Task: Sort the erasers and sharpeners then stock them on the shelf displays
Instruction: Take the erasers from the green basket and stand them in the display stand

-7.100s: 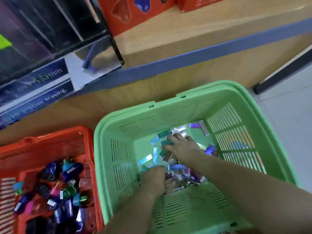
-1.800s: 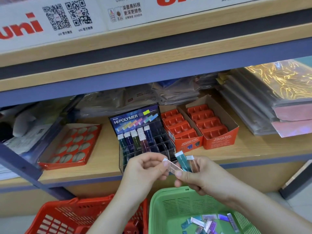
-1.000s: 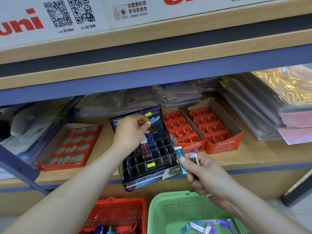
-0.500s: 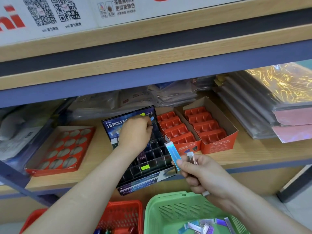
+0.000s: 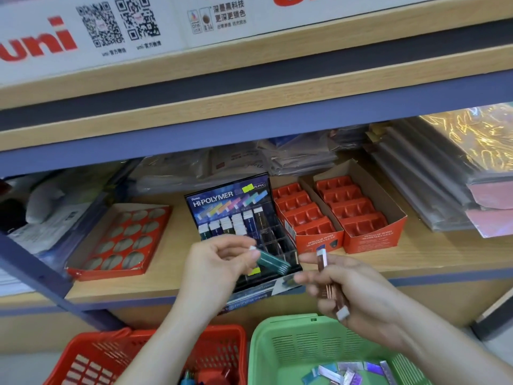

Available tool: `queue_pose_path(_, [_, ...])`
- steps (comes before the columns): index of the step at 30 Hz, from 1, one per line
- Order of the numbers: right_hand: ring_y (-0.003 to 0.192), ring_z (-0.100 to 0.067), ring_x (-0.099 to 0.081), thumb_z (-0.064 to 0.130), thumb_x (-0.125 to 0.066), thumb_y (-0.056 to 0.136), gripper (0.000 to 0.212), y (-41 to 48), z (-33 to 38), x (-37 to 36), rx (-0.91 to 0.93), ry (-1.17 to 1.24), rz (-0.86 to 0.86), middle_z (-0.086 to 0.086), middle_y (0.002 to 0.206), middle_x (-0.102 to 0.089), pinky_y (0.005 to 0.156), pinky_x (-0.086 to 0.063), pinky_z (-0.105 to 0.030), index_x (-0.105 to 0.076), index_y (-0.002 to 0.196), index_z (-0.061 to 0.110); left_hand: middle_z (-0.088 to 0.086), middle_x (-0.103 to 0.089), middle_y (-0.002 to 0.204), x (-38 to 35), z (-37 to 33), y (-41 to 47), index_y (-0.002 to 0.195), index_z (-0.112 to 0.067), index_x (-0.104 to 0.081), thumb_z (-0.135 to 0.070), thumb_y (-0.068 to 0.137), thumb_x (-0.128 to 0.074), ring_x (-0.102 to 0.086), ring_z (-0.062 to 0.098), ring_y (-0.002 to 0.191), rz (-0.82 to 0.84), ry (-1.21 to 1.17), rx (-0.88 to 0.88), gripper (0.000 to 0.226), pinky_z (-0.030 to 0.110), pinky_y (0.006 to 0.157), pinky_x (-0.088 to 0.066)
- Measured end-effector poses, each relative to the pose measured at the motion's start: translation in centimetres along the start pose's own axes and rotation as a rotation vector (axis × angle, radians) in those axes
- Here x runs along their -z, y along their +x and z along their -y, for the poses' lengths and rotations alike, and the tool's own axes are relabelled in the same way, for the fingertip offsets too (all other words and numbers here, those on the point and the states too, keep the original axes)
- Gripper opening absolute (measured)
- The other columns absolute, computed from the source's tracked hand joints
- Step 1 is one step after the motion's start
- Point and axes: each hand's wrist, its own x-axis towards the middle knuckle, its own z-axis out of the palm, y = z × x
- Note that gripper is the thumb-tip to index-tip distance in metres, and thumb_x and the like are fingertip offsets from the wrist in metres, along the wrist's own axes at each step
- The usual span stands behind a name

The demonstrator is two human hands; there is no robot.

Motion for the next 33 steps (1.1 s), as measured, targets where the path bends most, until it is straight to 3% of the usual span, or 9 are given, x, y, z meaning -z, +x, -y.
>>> queue_pose_path(2, [0.076,-0.026,-0.069,-0.004,-0.06,0.085,0.033,-0.3,0.2,-0.1,-0.016,0.015,0.032,-0.022,0.101,-0.073,0.051,-0.047,-0.026,-0.052,0.117,0.004,0.002,-0.073,0.071,2.1,-0.1,0.9,0.082,-0.016,-0.074,-0.006,0.078,-0.075,-0.067,0.012,0.063,-0.126,0.084,-0.063,0.011,0.019,0.062,-0.054])
queue_pose_path(4, [0.079,-0.033,-0.073,0.004,-0.052,0.096,0.019,-0.6,0.4,-0.2,-0.004,0.023,0.022,-0.021,0.101,-0.073,0.045,-0.053,-0.024,-0.051,0.115,0.003,-0.004,-0.073,0.073,4.4,0.3,2.2,0.083,-0.021,-0.075,-0.011,0.08,-0.074,-0.068,0.011,0.07,-0.233,0.209,-0.128,0.01,0.022,0.068,-0.054])
queue_pose_path(6, [0.057,-0.026,-0.07,0.012,-0.051,0.098,0.017,-0.6,0.2,-0.3,0.024,-0.068,-0.011,-0.016,0.097,-0.075,0.031,-0.038,-0.019,-0.054,0.113,0.005,-0.01,-0.072,0.077,6.1,0.9,3.3,0.086,-0.024,-0.074,-0.015,0.083,-0.072,-0.067,0.009,0.076,-0.293,0.32,-0.156,0.009,0.021,0.071,-0.049])
queue_pose_path(8, [0.036,-0.015,-0.05,0.017,-0.052,0.098,0.019,-0.2,-0.3,-0.3,0.071,-0.168,-0.021,-0.012,0.082,-0.074,0.029,-0.021,-0.014,-0.057,0.11,0.003,-0.015,-0.07,0.078,7.0,1.6,4.0,0.088,-0.026,-0.074,-0.018,0.085,-0.071,-0.065,0.006,0.077,-0.317,0.412,-0.17,0.008,0.018,0.068,-0.045])
queue_pose_path(11, [0.032,-0.009,-0.03,0.024,-0.053,0.098,0.025,0.2,-0.7,-0.1,0.088,-0.206,-0.006,-0.007,0.054,-0.052,0.033,-0.016,-0.011,-0.062,0.103,0.002,-0.017,-0.068,0.077,7.2,2.2,4.6,0.091,-0.022,-0.075,-0.019,0.086,-0.07,-0.063,0.003,0.076,-0.327,0.493,-0.198,0.007,0.017,0.066,-0.044])
queue_pose_path(14, [0.035,-0.008,-0.027,0.024,-0.052,0.098,0.02,0.5,-0.8,-0.2,0.076,-0.185,0.015,-0.003,0.053,-0.043,0.034,-0.015,-0.011,-0.064,0.095,0.008,-0.017,-0.067,0.077,6.5,2.2,4.9,0.091,-0.021,-0.073,-0.017,0.086,-0.07,-0.062,0.001,0.074,-0.324,0.49,-0.248,0.007,0.017,0.068,-0.048])
queue_pose_path(17, [0.041,-0.007,-0.027,0.017,-0.05,0.099,0.014,0.7,-0.9,-0.2,0.058,-0.168,0.032,-0.002,0.059,-0.043,0.033,-0.016,-0.012,-0.057,0.087,0.013,-0.015,-0.068,0.076,6.0,1.9,5.2,0.093,-0.02,-0.073,-0.017,0.085,-0.071,-0.061,-0.002,0.073,-0.314,0.54,-0.312,0.009,0.01,0.068,-0.045])
queue_pose_path(23, [0.044,-0.006,-0.032,0.013,-0.052,0.098,0.016,0.9,-1.1,-0.4,0.073,-0.177,0.038,-0.003,0.064,-0.049,0.032,-0.018,-0.012,-0.057,0.083,0.012,0.002,-0.072,0.09,6.7,3.2,6.5,0.101,-0.01,-0.074,-0.014,0.086,-0.069,-0.061,0.011,0.079,-0.288,0.719,-0.363,0.016,0.021,0.075,-0.043])
queue_pose_path(33, [0.035,-0.009,-0.037,0.015,-0.056,0.095,0.011,0.7,-0.9,-1.2,0.139,-0.206,0.078,-0.009,0.07,-0.062,0.033,-0.018,-0.011,-0.054,0.098,0.005,0.0,-0.06,0.092,6.2,6.8,7.8,0.1,-0.009,-0.072,-0.008,0.08,-0.075,-0.054,0.013,0.074,-0.187,0.855,-0.467,0.019,0.022,0.07,-0.041])
